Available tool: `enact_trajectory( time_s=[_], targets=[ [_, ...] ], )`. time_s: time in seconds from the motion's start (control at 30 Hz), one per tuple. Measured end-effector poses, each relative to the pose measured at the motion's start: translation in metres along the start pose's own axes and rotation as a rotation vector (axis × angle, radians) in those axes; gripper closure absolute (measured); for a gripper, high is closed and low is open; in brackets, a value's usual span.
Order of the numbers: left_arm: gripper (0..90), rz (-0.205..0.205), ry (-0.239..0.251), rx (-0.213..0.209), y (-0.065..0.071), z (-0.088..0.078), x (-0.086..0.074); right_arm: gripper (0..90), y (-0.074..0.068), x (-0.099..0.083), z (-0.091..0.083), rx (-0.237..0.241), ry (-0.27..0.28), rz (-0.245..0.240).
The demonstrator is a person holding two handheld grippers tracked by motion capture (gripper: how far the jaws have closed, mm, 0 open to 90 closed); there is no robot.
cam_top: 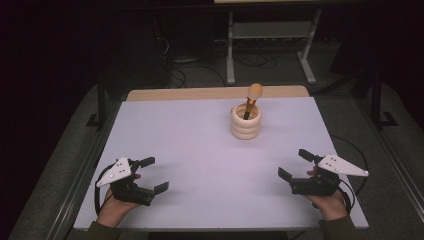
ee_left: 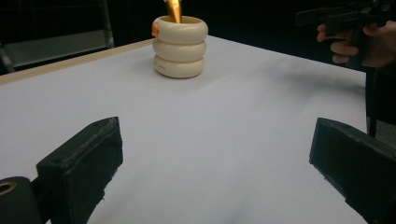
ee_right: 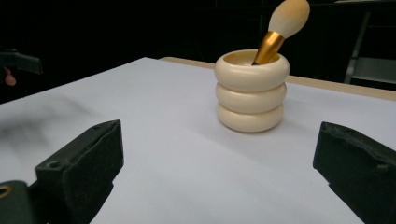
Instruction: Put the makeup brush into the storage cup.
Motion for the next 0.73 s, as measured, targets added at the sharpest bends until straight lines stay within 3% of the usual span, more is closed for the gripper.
enact_trajectory(
  time_s=[0.5, 0.73],
  targets=[
    [2.5, 0.0, -0.012, 0.005, -0.002, 0.0, -0.003, 1.0, -0.001, -0.014, 0.0, -0.002, -0.048, -0.021],
    [2.5, -0.001, -0.016, 0.009, -0.003, 0.0, -0.003, 1.0, 0.0, -0.014, 0.0, -0.001, -0.041, -0.022]
  ],
)
Point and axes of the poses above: each handheld gripper's, and its own axes: z roughly forward along the jaws, x roughly out of its top, y roughly to its right, the point moved 5 cm from there along z, roughly forward along the jaws, and after that the axes turned 9 degrees about x, right-handed, at the moved point
